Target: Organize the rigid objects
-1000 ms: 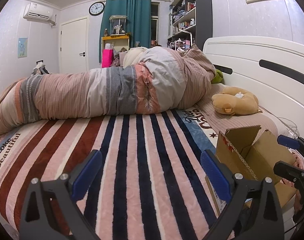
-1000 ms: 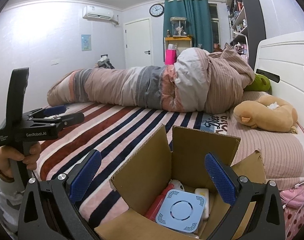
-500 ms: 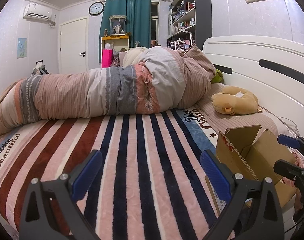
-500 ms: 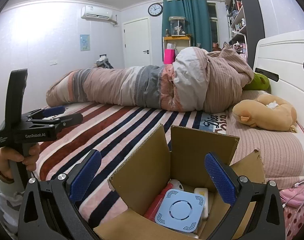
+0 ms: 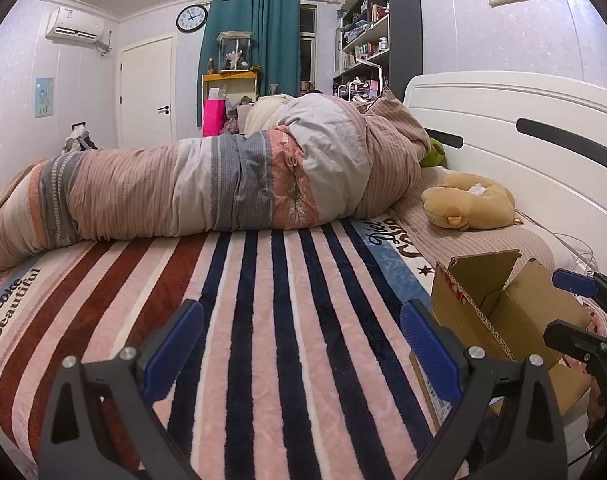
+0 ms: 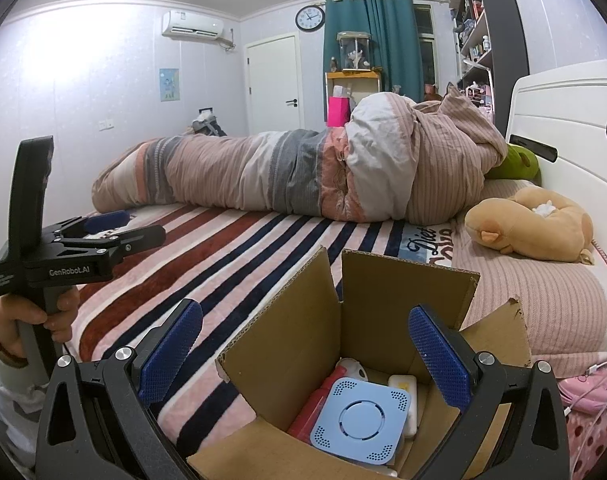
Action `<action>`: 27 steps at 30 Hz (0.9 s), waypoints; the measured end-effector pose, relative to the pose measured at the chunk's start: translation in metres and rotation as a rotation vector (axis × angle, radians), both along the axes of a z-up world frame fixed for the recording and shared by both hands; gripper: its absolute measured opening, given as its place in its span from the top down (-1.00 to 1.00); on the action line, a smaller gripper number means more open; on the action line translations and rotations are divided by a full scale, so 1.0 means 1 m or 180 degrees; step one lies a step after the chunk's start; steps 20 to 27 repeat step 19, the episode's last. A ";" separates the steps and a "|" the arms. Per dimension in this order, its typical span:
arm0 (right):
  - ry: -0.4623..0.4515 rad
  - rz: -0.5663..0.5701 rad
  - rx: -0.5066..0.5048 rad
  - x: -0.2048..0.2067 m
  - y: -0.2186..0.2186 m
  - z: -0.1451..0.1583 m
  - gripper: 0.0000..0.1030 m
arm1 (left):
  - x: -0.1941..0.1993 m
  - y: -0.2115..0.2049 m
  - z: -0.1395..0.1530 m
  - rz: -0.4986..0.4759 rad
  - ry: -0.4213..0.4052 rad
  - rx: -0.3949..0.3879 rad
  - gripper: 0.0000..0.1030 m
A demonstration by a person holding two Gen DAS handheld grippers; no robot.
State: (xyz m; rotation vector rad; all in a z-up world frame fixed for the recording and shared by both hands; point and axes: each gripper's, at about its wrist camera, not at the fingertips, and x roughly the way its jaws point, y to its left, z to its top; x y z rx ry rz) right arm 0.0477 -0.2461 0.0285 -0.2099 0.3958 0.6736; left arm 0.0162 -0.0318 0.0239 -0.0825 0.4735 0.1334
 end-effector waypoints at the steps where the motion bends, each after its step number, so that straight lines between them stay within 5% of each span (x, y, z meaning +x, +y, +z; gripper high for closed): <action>1: -0.0001 0.0000 0.0000 0.000 0.000 0.000 -1.00 | 0.000 0.000 0.000 0.0002 0.0000 0.0000 -0.91; 27: 0.0013 0.0001 0.0001 0.001 -0.002 0.000 -1.00 | 0.001 0.001 0.000 -0.0006 0.0004 0.0003 -0.91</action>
